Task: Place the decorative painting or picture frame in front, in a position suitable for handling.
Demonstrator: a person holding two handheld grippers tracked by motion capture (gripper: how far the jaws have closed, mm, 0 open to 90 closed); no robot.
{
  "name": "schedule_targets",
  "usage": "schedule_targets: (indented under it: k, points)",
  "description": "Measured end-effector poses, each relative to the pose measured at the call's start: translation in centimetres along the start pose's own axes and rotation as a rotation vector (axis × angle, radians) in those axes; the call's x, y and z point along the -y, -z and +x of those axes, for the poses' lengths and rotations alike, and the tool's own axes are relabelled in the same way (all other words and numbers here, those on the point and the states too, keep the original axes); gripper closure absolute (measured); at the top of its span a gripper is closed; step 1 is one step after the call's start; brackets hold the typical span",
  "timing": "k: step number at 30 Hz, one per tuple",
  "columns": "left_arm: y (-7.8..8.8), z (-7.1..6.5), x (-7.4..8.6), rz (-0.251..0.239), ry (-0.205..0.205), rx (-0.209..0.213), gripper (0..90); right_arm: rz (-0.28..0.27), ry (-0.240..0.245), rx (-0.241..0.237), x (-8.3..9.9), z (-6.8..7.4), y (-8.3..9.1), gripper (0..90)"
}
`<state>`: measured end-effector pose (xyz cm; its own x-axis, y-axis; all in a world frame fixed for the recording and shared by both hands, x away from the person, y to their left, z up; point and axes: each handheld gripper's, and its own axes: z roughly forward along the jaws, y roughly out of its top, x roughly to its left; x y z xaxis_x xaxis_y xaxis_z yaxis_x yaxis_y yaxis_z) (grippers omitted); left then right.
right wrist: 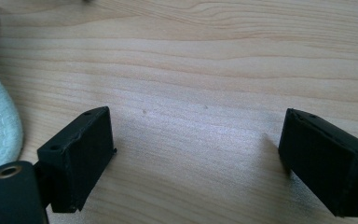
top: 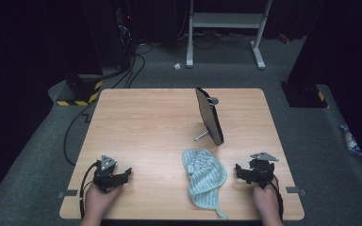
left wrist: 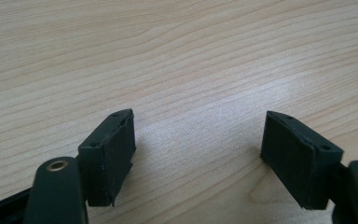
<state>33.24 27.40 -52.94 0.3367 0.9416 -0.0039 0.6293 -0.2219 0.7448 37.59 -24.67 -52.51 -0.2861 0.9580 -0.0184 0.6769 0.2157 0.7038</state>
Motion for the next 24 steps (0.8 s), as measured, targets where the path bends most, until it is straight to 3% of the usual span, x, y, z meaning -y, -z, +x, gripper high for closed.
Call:
schedule_targets:
  k: [11, 20, 24]
  points:
    - [-0.05, -0.08, 0.01, 0.01, -0.007, 0.006, 19.5, 0.001, -0.001, -0.002, 0.01, 0.0, 0.02, 10.0]
    - [-0.04, 0.06, 0.04, 0.014, 0.022, -0.021, 16.6, 0.001, 0.001, -0.004, 0.03, -0.01, 0.04, 10.0]
    - [0.12, -0.05, -0.01, 0.027, 0.008, -0.025, 15.6, 0.002, 0.0, -0.005, 0.11, 0.0, 0.14, 10.0]
